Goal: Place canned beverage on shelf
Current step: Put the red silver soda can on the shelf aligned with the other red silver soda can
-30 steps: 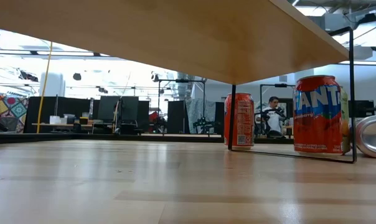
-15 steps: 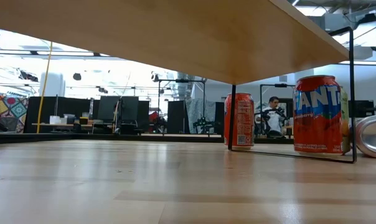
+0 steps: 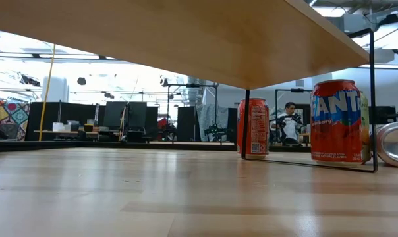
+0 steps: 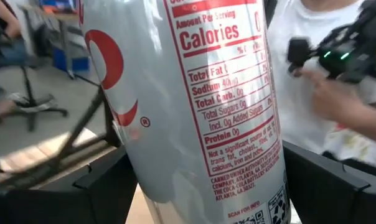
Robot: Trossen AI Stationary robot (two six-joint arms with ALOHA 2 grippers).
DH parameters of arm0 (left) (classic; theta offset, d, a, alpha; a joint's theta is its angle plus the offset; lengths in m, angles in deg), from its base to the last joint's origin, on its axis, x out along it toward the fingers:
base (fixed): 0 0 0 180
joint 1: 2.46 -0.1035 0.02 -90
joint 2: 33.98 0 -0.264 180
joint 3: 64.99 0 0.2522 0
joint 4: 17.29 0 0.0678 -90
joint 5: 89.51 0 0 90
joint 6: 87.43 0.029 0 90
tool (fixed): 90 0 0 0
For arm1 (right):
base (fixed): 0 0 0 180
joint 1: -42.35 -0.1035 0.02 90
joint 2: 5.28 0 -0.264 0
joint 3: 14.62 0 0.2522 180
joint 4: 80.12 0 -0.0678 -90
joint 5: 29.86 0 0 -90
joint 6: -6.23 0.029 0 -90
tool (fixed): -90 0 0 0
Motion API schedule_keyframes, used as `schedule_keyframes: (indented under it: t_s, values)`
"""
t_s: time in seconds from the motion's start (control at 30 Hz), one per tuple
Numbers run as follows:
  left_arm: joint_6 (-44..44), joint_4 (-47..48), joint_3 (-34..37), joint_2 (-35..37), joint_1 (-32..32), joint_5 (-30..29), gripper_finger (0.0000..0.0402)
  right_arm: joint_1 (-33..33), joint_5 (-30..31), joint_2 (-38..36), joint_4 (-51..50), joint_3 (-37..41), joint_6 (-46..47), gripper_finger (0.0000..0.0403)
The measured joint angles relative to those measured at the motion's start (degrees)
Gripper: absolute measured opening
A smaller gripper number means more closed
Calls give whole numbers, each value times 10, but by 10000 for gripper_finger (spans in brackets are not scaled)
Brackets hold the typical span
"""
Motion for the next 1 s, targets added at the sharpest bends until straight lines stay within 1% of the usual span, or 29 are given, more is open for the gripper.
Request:
schedule_keyframes:
  t_s: [0.07,0.1,0.17,0.27,0.37,0.63,0.8,1.0]
  values:
    - [-24,-4,-3,-17,-9,20,332,-7,39,0,-43,-3,-26,331]
    - [-31,-4,-4,-24,-13,33,332,-9,49,0,-56,-5,-31,331]
    - [-33,-4,-4,-41,-19,48,332,-12,52,0,-80,-14,-27,331]
    - [-35,-2,-4,-60,-27,47,332,-12,53,-1,-134,-38,-12,331]
    - [-41,-9,-4,-76,-31,57,332,-10,70,-2,-181,-44,-12,331]
    - [-43,-7,-4,-102,-34,62,332,-13,70,-2,-208,-43,-10,331]
    - [-42,-7,-4,-102,-34,67,332,-13,89,23,-248,-42,-10,331]
    - [-93,-4,-3,-102,-35,75,332,-23,99,48,-245,-43,-53,338]
